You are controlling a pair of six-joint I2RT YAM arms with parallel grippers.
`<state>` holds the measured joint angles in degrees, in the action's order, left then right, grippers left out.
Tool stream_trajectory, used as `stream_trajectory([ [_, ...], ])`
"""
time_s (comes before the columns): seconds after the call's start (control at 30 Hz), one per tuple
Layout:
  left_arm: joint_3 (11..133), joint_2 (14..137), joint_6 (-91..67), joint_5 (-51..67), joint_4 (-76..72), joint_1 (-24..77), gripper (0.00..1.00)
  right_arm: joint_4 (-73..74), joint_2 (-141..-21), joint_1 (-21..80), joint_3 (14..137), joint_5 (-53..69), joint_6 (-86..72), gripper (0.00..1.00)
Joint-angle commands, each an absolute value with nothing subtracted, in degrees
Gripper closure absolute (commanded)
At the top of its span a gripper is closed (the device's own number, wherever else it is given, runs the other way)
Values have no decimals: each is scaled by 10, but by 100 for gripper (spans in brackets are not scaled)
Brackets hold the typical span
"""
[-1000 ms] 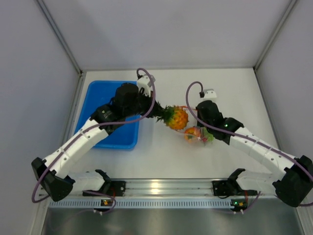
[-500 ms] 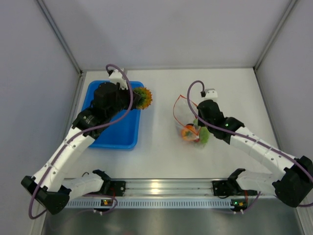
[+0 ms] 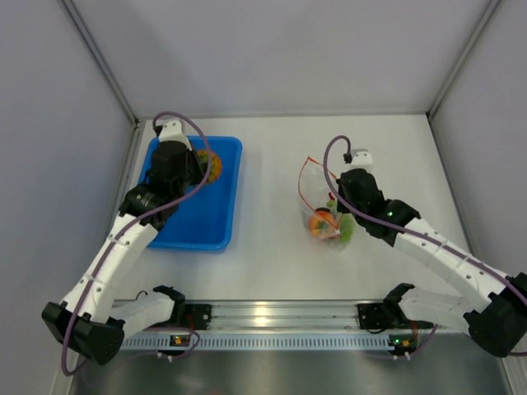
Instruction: Open the zip-top bag and remove the fake food
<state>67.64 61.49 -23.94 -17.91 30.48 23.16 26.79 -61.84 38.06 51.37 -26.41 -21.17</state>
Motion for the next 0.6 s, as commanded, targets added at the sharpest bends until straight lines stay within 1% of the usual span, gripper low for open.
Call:
stream_trajectory([
  [0.0,666,619,-241,-192,290,204,100,285,-595,374,533,-267,-210,100],
  [0.13,641,636,-248,-171,289,150,100,294,-580,374,539,-260,-207,100],
  [0.23,615,654,-260,-157,285,125,100,299,-563,374,541,-245,-208,100],
  [0.37,570,663,-272,-105,244,96,100,305,-546,374,550,-220,-206,100],
  [0.5,541,674,-280,-91,223,71,100,304,-527,374,554,-179,-193,100],
  [0.53,535,676,-282,-86,222,67,98,294,-520,374,548,-168,-192,100],
  [0.57,531,676,-283,-81,220,63,94,286,-512,374,544,-159,-192,100],
])
